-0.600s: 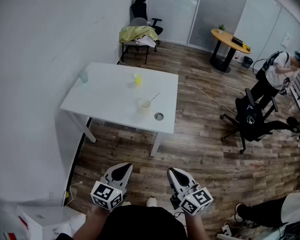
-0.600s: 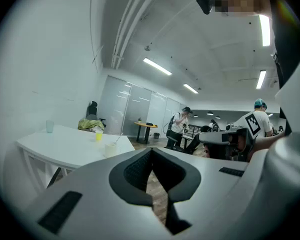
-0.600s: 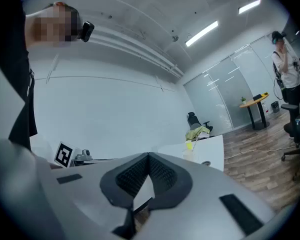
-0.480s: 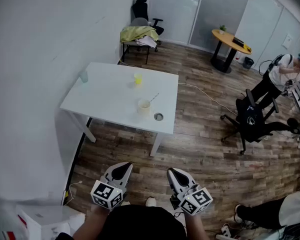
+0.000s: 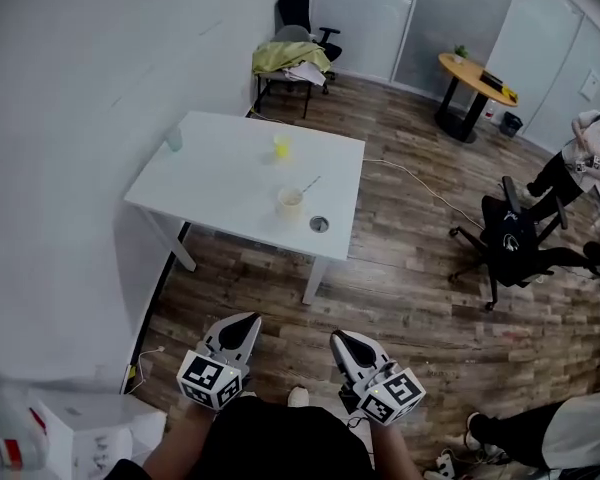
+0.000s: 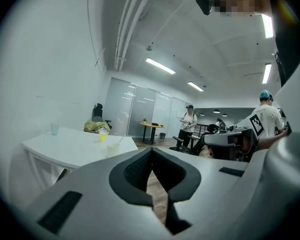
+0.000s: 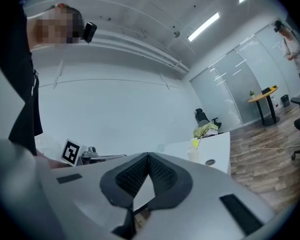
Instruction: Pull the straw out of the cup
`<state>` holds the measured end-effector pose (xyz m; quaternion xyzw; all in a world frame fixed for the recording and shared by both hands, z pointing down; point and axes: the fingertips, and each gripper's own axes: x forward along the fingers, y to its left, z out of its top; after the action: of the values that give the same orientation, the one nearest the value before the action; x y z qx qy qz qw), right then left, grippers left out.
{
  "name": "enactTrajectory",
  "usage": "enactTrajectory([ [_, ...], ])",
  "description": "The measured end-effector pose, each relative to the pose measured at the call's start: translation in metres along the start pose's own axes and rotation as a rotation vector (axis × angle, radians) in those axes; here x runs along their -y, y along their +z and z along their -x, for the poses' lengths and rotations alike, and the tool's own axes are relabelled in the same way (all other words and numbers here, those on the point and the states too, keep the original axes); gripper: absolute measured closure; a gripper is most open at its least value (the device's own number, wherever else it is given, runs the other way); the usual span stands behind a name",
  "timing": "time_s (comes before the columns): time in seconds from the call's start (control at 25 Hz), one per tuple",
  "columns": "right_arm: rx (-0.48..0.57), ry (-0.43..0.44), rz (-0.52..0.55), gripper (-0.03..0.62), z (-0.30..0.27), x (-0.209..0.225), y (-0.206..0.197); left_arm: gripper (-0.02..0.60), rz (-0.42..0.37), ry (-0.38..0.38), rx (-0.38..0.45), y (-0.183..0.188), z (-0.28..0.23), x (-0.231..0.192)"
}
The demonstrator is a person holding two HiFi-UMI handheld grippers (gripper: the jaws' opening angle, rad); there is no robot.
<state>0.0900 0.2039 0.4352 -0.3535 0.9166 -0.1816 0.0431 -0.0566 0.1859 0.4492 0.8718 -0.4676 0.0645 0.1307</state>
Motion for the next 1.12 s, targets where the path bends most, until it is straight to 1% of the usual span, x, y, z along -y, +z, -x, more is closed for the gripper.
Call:
enactTrajectory([
  [0.16,-0.01,0.018,-0.012,0.577,0.008,0.006,-0.003,0.569,0.006,0.018,-0.003,-0.003,-0.002,0.004],
  [0.52,-0.027,0.029,-0.043,0.577,0.022,0.023,-0.007,0.569,0.008,0.046,-0.006,-0.005,-0.01,0.013],
  [0.92,-0.045,0.025,-0.064,0.577,0.016,0.033,-0.01,0.569,0.013,0.041,-0.02,-0.006,-0.021,0.008],
  [1.12,-0.056,0.02,-0.065,0.577,0.0,0.04,-0.011,0.569,0.018,0.026,-0.035,-0.009,-0.034,-0.005],
])
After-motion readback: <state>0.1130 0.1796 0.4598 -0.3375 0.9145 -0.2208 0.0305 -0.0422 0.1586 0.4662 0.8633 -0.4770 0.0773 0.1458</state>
